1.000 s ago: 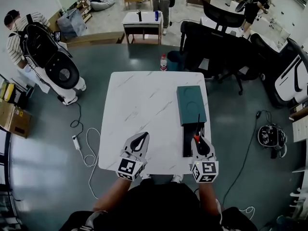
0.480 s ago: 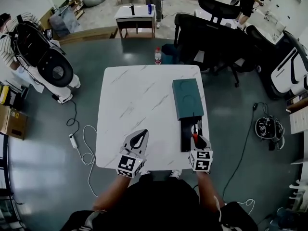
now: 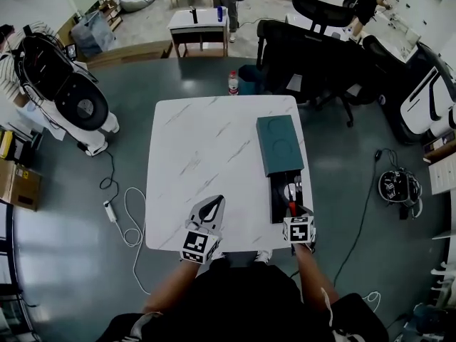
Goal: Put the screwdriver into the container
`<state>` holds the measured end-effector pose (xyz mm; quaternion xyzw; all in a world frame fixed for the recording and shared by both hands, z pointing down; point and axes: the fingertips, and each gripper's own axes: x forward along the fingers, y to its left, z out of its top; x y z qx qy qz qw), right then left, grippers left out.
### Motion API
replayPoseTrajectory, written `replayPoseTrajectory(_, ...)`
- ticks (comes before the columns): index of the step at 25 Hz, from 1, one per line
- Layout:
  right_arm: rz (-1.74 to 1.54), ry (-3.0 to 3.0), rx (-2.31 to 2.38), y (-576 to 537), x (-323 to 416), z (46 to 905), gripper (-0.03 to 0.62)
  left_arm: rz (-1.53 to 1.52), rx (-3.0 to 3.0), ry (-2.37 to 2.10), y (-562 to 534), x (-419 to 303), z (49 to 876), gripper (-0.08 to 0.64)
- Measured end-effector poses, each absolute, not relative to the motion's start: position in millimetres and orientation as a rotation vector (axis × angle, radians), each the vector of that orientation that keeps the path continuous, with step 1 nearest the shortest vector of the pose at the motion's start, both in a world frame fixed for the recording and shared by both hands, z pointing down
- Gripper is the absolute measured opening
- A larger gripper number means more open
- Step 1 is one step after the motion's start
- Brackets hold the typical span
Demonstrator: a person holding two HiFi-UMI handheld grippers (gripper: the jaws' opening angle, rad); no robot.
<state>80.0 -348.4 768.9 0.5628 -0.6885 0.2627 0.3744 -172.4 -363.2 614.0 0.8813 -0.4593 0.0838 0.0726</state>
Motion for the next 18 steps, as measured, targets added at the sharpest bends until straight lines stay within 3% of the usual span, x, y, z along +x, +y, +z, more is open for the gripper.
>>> replayPoseTrajectory(18, 0.791, -1.581, 1.217, -356, 78, 806, 0.112, 0.255, 2.645, -1.365, -351, -178, 621, 0.006)
